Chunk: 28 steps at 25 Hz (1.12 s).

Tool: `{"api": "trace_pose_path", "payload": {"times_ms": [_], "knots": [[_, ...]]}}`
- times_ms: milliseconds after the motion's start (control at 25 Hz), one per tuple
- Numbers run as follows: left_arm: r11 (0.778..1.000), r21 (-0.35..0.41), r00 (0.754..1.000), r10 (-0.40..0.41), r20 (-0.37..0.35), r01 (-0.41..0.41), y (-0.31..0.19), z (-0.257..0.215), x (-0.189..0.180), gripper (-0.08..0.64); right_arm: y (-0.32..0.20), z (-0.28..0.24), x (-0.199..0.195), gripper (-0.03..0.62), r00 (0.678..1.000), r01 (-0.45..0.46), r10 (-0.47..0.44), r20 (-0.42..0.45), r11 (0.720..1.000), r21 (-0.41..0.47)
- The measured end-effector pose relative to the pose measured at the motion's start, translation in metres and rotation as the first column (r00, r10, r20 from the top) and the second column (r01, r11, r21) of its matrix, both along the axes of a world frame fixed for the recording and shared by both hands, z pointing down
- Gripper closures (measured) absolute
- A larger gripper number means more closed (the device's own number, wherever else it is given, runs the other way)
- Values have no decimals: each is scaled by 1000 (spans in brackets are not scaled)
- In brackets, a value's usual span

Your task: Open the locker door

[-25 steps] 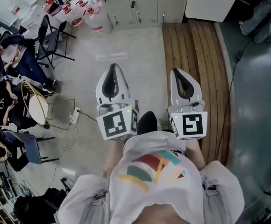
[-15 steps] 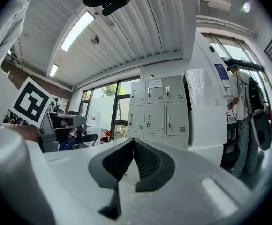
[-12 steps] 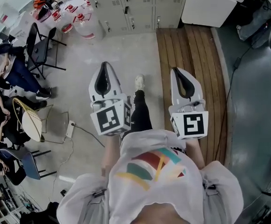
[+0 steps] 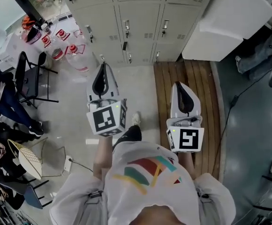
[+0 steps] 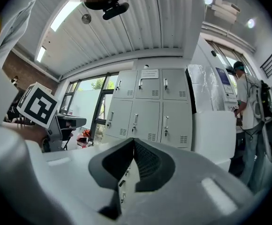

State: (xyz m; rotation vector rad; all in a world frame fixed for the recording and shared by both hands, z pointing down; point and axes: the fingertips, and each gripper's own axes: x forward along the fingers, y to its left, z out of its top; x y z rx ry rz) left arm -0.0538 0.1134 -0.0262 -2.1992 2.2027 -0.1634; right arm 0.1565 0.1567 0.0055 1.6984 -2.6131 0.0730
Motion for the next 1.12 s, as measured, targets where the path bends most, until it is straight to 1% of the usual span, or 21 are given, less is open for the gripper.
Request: {"api": "trace_pose_path", "payload": {"times_ms": [80,200,280,400,560,680,800,1000,1120], "knots": [[1000,-9,1000,12,7,-12,-44,3,-9,541,-43,1,-16,588,1000,0,0,3,1000,-2],[999,-22,999,37,17,-37,-97,8,-20,541,-97,7,-35,588,1000,0,0,3,1000,-16],[998,-32,999,47,19,-46,-125,13,-25,541,-126,14,-47,588,1000,9,-8,4,999,-32],[998,-52,999,42,3,-42,-154,21,-34,541,-158,19,-61,588,1000,27,-27,-1,998,-49],[997,-80,1000,19,-21,-21,-174,36,-41,541,-184,24,-69,588,999,45,-45,2,996,-79],[995,-95,1000,-9,-29,6,-180,42,-44,541,-201,29,-73,588,997,75,-75,4,994,-79],[996,-86,999,-36,-25,34,-187,37,-47,541,-219,28,-81,588,993,119,-119,14,991,-60],[995,-81,998,-65,-1,65,-197,35,-44,541,-236,25,-91,588,984,176,-175,24,983,-44],[993,-83,997,-80,-19,78,-201,37,-32,541,-248,28,-87,588,982,188,-188,26,981,-37]]}}
